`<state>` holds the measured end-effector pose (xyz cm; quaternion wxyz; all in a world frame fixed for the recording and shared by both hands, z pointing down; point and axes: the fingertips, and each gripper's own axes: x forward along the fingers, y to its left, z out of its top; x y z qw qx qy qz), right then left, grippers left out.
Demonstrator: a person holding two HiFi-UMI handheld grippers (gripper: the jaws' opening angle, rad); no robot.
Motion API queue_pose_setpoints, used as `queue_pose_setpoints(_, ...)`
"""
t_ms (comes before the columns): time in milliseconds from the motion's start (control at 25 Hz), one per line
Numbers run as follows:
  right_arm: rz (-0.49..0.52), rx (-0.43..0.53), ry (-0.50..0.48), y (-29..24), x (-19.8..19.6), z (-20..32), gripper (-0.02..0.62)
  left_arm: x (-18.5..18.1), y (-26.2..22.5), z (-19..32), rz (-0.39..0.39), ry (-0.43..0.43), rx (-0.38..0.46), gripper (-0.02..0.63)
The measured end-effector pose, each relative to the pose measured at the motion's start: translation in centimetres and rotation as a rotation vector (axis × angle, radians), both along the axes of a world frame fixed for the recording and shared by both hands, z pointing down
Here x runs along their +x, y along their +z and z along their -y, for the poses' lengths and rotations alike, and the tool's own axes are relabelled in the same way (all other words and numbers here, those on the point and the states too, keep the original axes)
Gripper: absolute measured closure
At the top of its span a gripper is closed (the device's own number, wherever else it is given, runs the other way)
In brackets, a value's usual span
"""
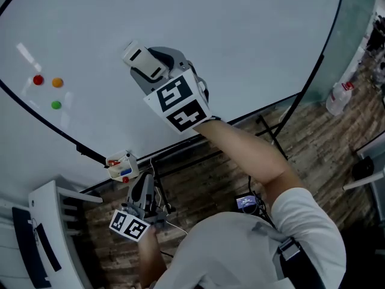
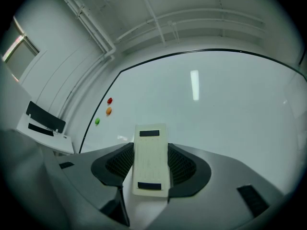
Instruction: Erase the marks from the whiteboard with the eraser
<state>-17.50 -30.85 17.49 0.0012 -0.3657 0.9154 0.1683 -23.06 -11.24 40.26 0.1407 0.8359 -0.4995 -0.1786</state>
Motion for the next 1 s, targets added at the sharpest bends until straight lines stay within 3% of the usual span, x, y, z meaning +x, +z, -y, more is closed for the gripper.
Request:
queue_pose_setpoints(640,0.039,-0.011,0.093,-0.9,11.0,3.9,0.356,7.9,-0.9,4.9,0.030,0.101,0.000,0.591)
queue_pose_setpoints(1000,0.037,-0.008,0.166,-0.9,14.8,5.2,0.356,9.6,-0.9,6.2,0.032,0.154,0.004,0.591)
